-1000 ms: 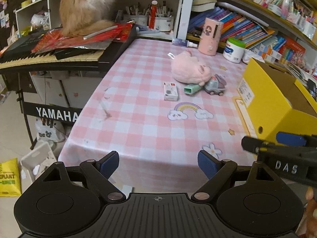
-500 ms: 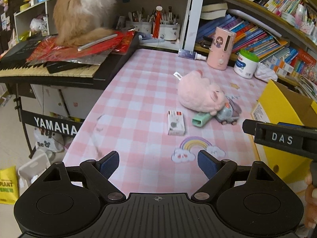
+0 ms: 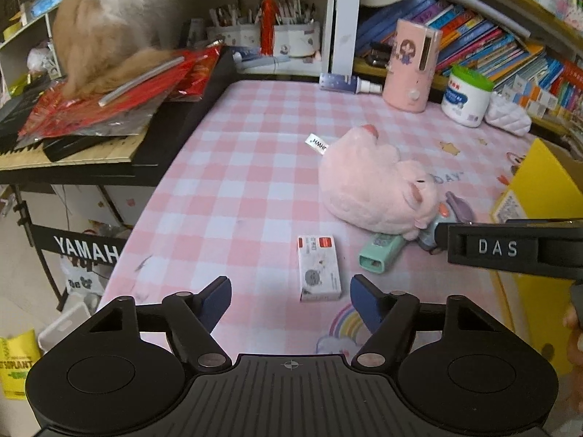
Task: Organize objects
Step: 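Grasp the white card box with the left tool while the right tool grasps the toy car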
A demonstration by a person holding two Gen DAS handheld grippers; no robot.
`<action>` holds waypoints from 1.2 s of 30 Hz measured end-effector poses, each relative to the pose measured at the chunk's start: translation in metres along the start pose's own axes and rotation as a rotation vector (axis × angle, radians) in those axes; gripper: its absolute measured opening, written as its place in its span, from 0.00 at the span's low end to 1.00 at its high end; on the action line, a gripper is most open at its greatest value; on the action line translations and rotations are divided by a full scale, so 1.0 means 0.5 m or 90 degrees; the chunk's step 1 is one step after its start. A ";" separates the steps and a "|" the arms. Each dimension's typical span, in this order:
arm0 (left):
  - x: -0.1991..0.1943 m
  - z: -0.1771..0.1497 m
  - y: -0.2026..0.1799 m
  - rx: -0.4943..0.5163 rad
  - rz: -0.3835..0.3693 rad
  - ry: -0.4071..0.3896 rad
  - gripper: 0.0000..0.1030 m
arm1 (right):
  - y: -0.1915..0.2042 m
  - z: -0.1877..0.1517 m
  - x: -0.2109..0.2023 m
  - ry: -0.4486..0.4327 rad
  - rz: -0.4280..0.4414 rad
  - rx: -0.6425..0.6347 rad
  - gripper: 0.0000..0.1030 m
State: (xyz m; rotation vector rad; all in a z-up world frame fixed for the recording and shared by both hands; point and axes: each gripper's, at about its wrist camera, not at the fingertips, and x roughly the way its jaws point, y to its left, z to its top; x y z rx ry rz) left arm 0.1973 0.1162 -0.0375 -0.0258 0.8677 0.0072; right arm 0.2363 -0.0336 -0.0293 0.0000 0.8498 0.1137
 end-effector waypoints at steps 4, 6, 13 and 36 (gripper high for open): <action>0.040 0.010 -0.008 0.002 -0.004 0.017 0.63 | -0.006 0.012 0.039 0.032 -0.013 0.002 0.70; 0.056 0.013 -0.011 -0.001 -0.007 0.023 0.61 | -0.010 0.016 0.057 0.052 -0.014 0.009 0.70; 0.092 0.021 -0.023 -0.005 -0.015 0.038 0.50 | -0.008 0.032 0.104 0.080 -0.017 -0.004 0.71; 0.031 0.012 0.001 -0.050 -0.027 0.000 0.27 | -0.009 0.027 0.093 0.075 0.016 -0.016 0.60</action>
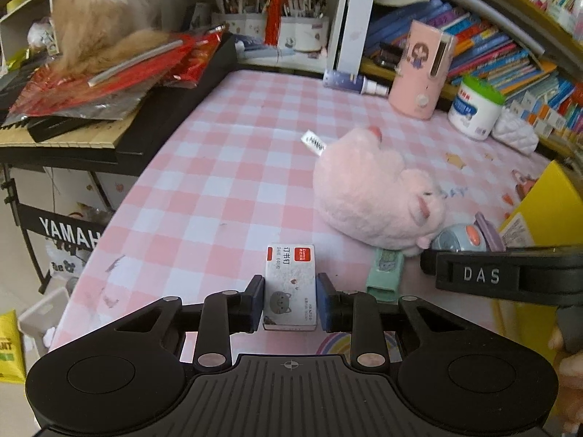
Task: Organize objects
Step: 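Grasp the white card box with the left tool while the right tool grasps the toy car, then carry the card box in the left tool while the right tool carries the toy car to the box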
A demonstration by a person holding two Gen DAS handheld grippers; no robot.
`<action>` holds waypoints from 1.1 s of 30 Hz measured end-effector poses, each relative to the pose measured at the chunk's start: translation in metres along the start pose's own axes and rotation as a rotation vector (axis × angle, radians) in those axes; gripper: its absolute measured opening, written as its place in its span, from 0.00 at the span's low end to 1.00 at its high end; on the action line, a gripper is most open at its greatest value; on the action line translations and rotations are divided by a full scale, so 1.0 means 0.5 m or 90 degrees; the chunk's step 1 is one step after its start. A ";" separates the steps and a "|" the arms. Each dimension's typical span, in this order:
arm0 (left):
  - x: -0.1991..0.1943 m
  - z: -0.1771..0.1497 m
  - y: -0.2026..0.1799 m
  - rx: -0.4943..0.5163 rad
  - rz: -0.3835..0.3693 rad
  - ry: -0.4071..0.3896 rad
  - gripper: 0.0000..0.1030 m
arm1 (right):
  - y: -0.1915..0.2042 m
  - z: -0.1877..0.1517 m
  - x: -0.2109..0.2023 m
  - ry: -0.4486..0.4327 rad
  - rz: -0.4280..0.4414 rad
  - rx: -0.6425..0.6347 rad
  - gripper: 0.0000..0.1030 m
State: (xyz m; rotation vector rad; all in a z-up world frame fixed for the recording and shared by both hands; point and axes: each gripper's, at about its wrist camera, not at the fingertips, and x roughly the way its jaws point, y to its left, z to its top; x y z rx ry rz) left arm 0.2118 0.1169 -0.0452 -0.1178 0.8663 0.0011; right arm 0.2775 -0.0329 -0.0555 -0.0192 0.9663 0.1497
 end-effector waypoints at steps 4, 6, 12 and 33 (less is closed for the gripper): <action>-0.037 -0.008 0.004 -0.002 -0.015 -0.016 0.27 | 0.002 -0.017 -0.035 -0.014 0.008 0.001 0.60; -0.053 -0.015 0.006 -0.001 -0.021 -0.020 0.27 | 0.006 -0.027 -0.051 -0.025 0.009 -0.004 0.60; -0.108 -0.041 0.026 -0.008 -0.034 -0.036 0.27 | 0.019 -0.056 -0.099 -0.046 0.013 -0.003 0.60; -0.266 -0.169 0.076 0.011 -0.077 -0.056 0.27 | 0.076 -0.230 -0.273 -0.084 0.031 -0.051 0.60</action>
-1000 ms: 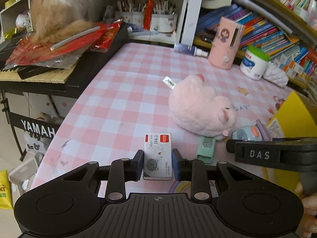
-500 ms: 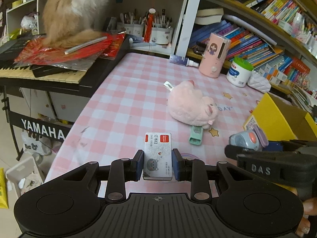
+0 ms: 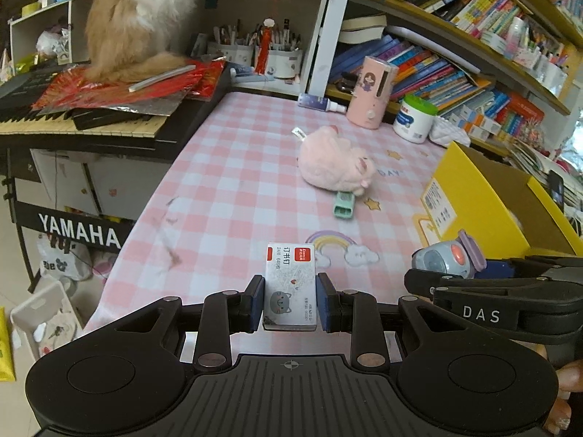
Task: Organize objects
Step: 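Carry the card box in the left tool while the right tool carries the toy car to the box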
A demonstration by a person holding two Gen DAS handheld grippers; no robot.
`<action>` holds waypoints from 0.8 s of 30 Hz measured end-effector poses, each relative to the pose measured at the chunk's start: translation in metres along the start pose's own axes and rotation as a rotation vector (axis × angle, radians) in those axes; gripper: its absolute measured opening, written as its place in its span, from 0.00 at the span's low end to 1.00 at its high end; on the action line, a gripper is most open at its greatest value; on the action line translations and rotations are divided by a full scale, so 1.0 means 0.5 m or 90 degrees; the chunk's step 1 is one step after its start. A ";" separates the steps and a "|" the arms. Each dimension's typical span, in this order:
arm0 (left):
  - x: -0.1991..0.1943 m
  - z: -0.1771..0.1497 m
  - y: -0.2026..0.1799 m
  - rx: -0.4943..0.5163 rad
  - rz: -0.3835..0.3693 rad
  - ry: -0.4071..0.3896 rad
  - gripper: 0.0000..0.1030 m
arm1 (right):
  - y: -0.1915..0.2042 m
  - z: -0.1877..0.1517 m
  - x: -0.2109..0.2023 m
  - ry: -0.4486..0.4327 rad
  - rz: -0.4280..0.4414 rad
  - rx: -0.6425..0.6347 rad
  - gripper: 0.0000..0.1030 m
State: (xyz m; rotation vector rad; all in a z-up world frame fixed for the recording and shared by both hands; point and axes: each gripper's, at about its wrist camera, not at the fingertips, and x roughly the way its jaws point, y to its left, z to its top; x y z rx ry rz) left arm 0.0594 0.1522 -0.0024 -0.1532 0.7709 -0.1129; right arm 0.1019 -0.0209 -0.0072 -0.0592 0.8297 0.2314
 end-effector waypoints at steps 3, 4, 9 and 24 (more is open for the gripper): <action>-0.027 -0.019 0.001 0.002 -0.001 -0.004 0.27 | 0.011 -0.020 -0.025 -0.001 0.002 0.004 0.60; -0.036 -0.025 0.001 0.003 -0.001 -0.005 0.27 | 0.014 -0.026 -0.033 -0.004 0.002 0.005 0.60; -0.071 -0.053 -0.002 0.007 -0.004 -0.007 0.27 | 0.032 -0.058 -0.066 -0.010 0.003 0.006 0.60; -0.138 -0.126 -0.036 0.055 -0.037 0.012 0.27 | 0.041 -0.164 -0.152 -0.009 -0.006 0.048 0.60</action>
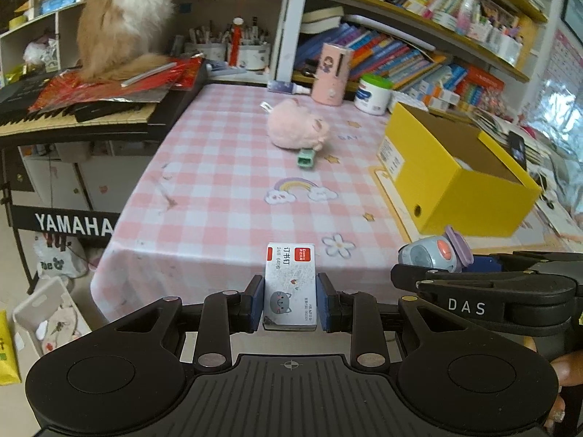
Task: Organize objects
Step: 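Carry the card box in the left tool while the right tool carries the toy car to the box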
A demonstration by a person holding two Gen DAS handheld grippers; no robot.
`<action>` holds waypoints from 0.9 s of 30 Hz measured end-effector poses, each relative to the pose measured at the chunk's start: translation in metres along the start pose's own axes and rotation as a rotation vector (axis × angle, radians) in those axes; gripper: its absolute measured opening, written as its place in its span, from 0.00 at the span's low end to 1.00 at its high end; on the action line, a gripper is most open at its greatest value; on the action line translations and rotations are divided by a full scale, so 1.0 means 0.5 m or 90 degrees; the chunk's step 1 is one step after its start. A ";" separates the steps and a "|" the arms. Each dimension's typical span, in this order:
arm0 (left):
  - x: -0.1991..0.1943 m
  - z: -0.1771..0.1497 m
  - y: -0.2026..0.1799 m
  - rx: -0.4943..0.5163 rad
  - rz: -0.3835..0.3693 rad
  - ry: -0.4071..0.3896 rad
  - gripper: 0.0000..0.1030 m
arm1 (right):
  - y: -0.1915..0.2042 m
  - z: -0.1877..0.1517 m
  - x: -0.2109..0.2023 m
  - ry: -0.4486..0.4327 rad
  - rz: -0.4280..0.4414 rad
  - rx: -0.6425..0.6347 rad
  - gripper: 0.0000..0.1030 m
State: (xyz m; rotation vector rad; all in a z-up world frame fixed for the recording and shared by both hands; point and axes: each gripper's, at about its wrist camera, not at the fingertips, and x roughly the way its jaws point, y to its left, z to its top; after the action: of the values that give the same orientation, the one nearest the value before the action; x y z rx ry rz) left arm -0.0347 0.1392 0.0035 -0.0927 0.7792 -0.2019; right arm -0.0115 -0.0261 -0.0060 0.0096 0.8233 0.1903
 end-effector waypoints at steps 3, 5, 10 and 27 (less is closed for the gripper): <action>-0.004 -0.010 -0.011 0.009 -0.012 0.007 0.27 | -0.006 -0.022 -0.013 0.005 -0.006 0.014 0.60; -0.004 -0.015 -0.020 0.017 -0.022 0.012 0.27 | -0.014 -0.035 -0.021 0.011 -0.011 0.024 0.60; 0.000 -0.022 -0.052 0.040 -0.052 0.019 0.27 | -0.039 -0.060 -0.046 0.013 -0.033 0.049 0.60; 0.044 -0.020 -0.212 0.154 -0.171 0.049 0.27 | -0.177 -0.142 -0.130 0.015 -0.145 0.169 0.60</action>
State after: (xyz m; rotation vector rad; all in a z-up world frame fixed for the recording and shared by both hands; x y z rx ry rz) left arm -0.0421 0.0310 -0.0021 0.0401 0.8116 -0.5556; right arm -0.0919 -0.1292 -0.0142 0.1629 0.8613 -0.1343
